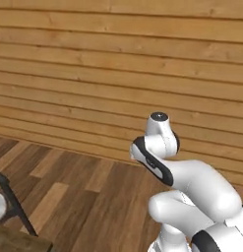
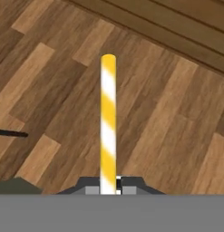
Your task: Take a straw from the drawer in front and place it inside the glass cup on the dining counter.
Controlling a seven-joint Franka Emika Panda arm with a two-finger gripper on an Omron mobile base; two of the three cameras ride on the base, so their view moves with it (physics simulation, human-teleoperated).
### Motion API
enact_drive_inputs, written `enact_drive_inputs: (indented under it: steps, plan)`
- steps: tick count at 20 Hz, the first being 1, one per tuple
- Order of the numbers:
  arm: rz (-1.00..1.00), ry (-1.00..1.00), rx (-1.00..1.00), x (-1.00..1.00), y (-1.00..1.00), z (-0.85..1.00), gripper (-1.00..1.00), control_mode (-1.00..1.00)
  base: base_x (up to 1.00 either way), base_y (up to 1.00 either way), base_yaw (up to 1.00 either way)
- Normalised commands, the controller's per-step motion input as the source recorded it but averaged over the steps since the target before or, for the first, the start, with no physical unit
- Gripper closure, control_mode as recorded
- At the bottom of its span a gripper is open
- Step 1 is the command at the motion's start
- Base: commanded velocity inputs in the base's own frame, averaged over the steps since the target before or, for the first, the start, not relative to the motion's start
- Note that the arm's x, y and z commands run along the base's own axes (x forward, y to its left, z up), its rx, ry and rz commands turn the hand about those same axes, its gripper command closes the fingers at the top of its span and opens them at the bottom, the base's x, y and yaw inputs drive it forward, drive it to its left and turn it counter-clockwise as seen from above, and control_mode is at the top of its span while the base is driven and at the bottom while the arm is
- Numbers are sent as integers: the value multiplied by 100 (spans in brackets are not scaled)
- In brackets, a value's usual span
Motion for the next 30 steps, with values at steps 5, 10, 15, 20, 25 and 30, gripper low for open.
enact_drive_inputs:
  steps: [5,10,15,20,25,30]
  plan:
    - [0,0,0,0,0,0,100,100,100,-7,36]
    - [0,0,0,0,0,0,100,100,100,0,49]
    - [0,0,0,0,0,0,100,100,100,0,56]
    - [0,0,0,0,0,0,100,100,100,3,58]
    - [0,0,0,0,0,0,100,100,87,0,52]
    - [0,0,0,0,0,0,100,100,63,0,44]
